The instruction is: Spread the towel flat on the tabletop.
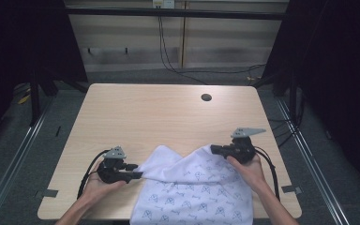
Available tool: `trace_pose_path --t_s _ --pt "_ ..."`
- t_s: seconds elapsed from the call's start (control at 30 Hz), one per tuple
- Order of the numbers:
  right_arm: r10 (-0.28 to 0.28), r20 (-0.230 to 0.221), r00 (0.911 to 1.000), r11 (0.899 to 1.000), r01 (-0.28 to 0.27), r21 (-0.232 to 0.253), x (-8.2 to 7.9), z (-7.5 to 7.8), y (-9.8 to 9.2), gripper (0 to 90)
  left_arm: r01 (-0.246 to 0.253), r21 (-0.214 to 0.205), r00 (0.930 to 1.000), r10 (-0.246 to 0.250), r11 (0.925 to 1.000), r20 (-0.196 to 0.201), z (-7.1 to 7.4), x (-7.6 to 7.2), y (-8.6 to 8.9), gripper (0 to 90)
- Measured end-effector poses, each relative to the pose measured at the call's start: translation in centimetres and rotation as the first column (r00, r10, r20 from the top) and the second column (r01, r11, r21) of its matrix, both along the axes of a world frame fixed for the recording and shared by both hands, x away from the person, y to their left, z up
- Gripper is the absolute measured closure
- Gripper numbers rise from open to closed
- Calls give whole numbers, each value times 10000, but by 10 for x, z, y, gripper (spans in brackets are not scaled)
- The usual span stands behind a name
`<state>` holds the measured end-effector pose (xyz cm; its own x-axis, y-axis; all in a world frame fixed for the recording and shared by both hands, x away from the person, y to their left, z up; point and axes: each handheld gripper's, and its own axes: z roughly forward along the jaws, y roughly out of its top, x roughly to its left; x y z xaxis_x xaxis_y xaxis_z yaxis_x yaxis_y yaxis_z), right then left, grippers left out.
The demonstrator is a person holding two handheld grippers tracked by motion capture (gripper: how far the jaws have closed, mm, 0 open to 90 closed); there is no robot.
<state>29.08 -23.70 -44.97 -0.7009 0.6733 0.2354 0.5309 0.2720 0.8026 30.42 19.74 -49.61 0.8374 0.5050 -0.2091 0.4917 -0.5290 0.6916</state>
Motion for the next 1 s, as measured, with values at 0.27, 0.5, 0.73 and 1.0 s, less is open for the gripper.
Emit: trace_pose_path --t_s 0.27,0.5,0.73,1.0 --pt "1025 -676 9924 9926 -1065 -576 -92 -20 -17 888 213 -463 9997 -220 9987 -142 8 -6 0 875" --pt "164 -1246 9921 9712 -454 -2340 -113 -38 -37 766 597 -1365 9979 -628 9888 -181 20 -14 3 874" --pt "-137 -285 9995 9967 114 -807 -113 -15 -42 652 754 -1100 9965 -789 9911 -281 15 -14 1 874" --pt "168 -1438 9895 9860 -403 -1619 -83 -43 -17 593 453 -1374 9981 -507 9895 -357 14 -9 6 872"
